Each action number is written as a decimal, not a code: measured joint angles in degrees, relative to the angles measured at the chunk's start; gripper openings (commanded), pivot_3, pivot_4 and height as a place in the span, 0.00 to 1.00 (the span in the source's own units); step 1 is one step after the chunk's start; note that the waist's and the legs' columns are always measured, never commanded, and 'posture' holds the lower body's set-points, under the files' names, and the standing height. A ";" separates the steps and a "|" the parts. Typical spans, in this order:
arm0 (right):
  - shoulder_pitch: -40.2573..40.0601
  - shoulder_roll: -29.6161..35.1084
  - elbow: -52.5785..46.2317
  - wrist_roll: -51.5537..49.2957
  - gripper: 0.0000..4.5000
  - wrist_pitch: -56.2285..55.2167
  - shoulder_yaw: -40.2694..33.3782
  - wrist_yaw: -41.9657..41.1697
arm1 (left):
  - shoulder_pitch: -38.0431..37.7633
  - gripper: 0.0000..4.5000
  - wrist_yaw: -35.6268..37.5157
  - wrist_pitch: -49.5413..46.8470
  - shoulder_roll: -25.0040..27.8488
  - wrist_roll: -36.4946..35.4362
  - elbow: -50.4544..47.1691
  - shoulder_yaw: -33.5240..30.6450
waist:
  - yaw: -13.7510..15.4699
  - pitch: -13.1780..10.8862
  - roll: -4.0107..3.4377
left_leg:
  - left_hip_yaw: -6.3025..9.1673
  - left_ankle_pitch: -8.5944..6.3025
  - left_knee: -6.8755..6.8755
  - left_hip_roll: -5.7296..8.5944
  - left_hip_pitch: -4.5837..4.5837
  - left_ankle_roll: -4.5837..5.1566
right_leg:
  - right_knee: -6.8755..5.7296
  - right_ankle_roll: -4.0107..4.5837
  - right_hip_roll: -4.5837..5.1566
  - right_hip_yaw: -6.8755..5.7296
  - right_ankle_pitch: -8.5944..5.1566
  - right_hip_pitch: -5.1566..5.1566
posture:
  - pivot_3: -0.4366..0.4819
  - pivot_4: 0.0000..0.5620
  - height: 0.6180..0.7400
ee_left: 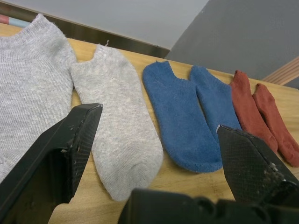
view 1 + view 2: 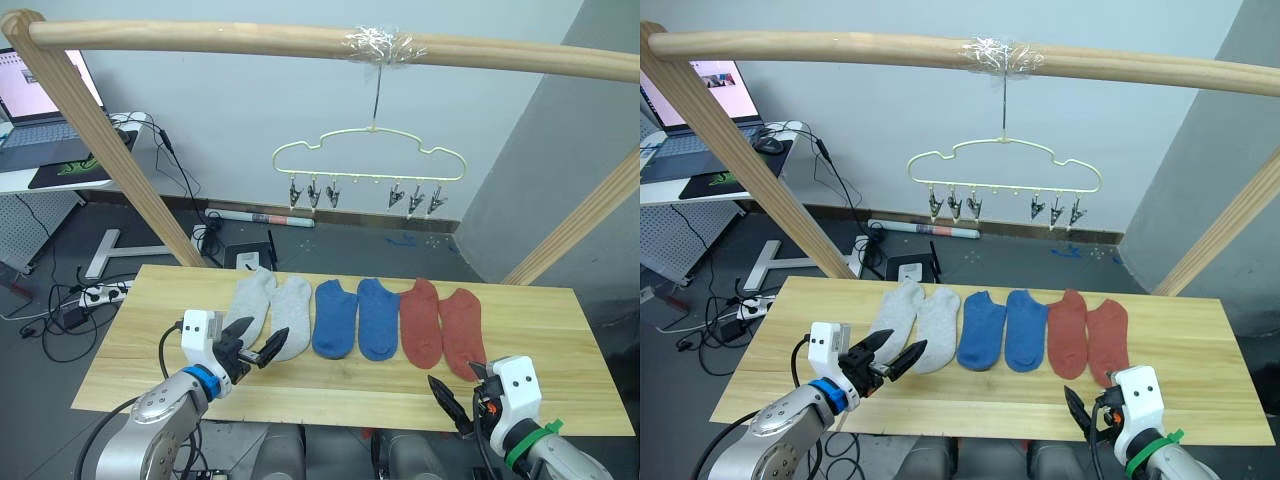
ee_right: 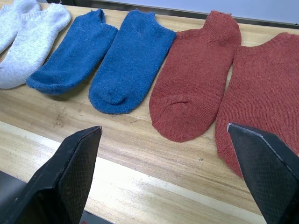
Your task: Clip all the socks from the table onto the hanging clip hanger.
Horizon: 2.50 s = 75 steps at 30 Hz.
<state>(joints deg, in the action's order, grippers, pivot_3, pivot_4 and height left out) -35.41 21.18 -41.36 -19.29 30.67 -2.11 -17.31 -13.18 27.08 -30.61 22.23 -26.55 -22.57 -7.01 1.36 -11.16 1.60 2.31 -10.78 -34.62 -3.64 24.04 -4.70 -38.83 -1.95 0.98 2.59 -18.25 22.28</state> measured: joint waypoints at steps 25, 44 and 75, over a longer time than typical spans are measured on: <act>0.72 -0.67 -0.18 0.12 1.00 0.13 0.10 0.26 | 2.52 0.66 -0.44 -0.57 0.63 0.26 1.23 -0.08 | 0.00 -0.01 0.01 | 0.00 0.00 -0.01 0.00 0.00 0.00 | -0.02 -0.01 -0.02 -0.02 0.00 -0.02 | 0.59 0.32 1.00; 28.95 14.43 -3.44 -13.56 1.00 14.32 -11.60 -6.11 | 19.14 0.54 -9.36 7.54 -7.10 10.02 7.52 3.92 | 0.03 0.00 0.09 | 0.03 0.02 -0.25 0.06 0.01 0.02 | -0.07 -0.71 -0.17 0.05 0.43 -0.18 | 0.57 0.30 1.00; 55.37 27.37 -6.88 -41.62 1.00 29.87 -15.13 3.82 | 44.41 0.54 -16.52 20.61 -13.82 18.93 33.49 4.32 | -0.88 -0.26 0.36 | 0.10 0.01 -0.28 0.06 0.12 0.03 | -0.07 -0.51 -0.22 -0.01 0.61 -0.17 | 0.45 0.37 1.00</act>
<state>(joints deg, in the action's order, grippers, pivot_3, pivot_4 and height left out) 19.97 48.55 -48.24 -60.91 60.54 -17.25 -13.49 31.24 10.56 -10.01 8.40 -7.62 10.91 -2.69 0.48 -11.42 1.96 2.41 -10.77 -34.90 -3.58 24.16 -4.67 -38.89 -2.47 0.76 2.58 -17.64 22.11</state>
